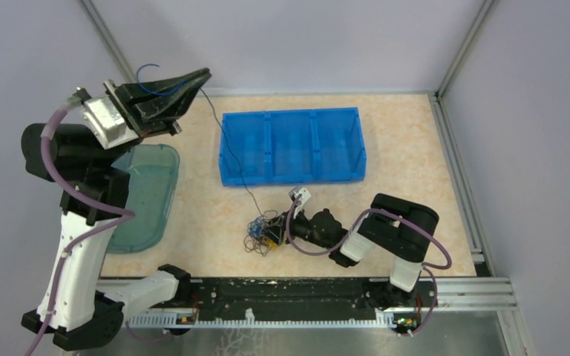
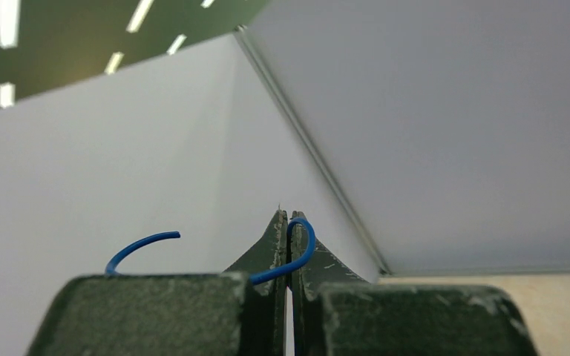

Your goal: Untangle the cables

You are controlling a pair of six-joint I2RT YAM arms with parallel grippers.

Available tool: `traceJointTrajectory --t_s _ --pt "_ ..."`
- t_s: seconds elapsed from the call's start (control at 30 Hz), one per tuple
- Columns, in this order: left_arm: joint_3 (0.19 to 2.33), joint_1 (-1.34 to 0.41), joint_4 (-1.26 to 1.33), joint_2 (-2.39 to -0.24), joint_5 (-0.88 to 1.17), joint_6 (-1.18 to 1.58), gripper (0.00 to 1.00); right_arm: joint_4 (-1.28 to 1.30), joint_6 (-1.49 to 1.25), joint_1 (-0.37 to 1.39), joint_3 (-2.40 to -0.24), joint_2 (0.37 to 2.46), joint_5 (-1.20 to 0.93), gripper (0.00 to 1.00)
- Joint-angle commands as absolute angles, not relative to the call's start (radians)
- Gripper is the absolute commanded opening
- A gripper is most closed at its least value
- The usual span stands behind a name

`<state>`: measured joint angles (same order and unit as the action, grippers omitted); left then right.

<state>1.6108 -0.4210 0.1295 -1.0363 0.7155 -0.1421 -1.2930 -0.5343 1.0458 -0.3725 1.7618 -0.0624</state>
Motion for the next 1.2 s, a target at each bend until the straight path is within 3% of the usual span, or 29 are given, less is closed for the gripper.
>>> traceJointTrajectory --t_s 0.0,0.37,0.5,0.9,1.17 --pt "1.69 -0.426 0.345 -1.055 0.563 -0.241 0.0 -1.39 -0.549 1.054 -0.342 1.783 -0.035 0.52" --pt "1.881 -0.426 0.568 -1.16 0.417 -0.36 0.0 -1.345 -0.508 1.054 -0.296 1.696 -0.001 0.56" --pt "2.01 -0.426 0.426 -1.215 0.451 -0.34 0.0 -1.322 -0.496 1.054 -0.285 1.628 0.008 0.59" --pt "1.578 -0.426 0.361 -1.076 0.512 -0.379 0.0 -0.953 -0.38 1.054 -0.342 1.245 0.088 0.73" --pt "1.371 -0.426 0.357 -1.045 0.51 -0.414 0.0 -0.841 -0.357 1.053 -0.336 1.09 0.157 0.74"
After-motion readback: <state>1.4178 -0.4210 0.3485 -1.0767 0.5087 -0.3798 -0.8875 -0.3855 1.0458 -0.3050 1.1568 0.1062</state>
